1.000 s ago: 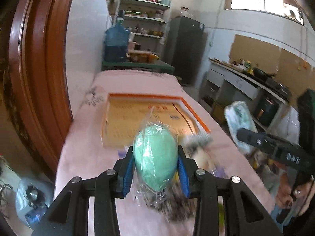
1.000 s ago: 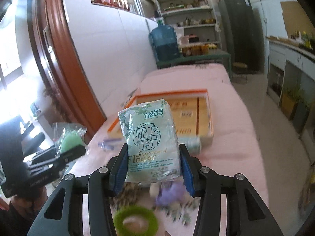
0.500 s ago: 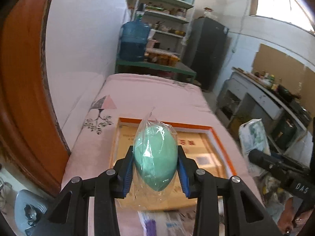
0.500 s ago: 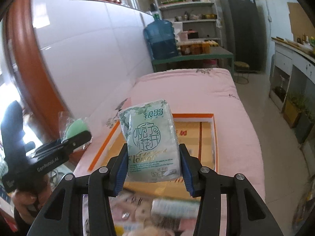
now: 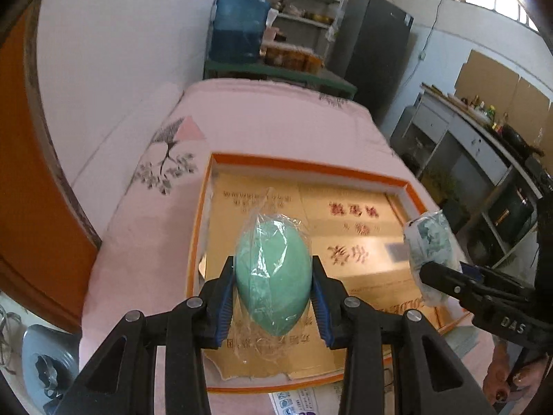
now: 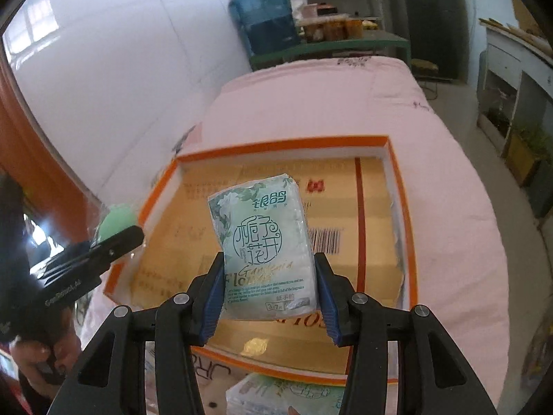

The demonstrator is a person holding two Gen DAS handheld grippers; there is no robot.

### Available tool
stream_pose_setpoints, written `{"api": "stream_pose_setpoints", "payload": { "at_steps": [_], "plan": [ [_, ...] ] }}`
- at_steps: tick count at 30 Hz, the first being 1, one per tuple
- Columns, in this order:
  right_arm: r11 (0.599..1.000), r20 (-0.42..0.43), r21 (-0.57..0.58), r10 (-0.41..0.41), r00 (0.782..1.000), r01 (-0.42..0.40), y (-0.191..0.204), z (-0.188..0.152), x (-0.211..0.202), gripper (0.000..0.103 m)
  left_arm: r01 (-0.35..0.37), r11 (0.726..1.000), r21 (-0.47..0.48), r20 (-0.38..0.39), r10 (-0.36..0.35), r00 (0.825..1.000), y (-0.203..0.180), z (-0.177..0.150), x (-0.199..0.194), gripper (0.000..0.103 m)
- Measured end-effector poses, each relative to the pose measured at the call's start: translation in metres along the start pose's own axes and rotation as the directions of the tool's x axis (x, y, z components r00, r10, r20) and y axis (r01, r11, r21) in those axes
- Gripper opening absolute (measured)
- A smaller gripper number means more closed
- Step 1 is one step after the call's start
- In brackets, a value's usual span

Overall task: Organize soft objects
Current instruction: 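Carry soap and tissue pack into the orange box and release both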

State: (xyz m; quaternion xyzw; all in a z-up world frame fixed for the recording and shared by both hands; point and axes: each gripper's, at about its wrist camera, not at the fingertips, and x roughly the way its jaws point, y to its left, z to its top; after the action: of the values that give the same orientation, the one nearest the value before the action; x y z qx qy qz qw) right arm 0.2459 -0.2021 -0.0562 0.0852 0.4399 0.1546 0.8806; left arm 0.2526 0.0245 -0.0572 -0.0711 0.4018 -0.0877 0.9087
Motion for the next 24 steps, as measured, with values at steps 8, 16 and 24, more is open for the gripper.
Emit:
{"api": "stream_pose_setpoints", "payload": {
  "at_steps": [8,16,24],
  "plan": [
    [1.000,-0.025,0.017,0.017,1.000,-0.017,-0.004,-0.012,0.010,0.050,-0.009,1.000,-0.010,-0.047,0.008,0.999,0.006,-0.011,0.016,0.040],
    [1.000,-0.056,0.014,-0.015,0.998,0.016,-0.004,-0.017,0.024,0.050,-0.006,1.000,-0.007,-0.083,0.005,0.997,0.011,-0.019,0.027,0.040],
    [0.999,-0.072,0.000,-0.039,0.997,0.039,-0.003,-0.018,0.029,0.051,0.010,1.000,-0.027,-0.089,-0.012,0.996,0.017,-0.019,0.030,0.040]
  ]
}}
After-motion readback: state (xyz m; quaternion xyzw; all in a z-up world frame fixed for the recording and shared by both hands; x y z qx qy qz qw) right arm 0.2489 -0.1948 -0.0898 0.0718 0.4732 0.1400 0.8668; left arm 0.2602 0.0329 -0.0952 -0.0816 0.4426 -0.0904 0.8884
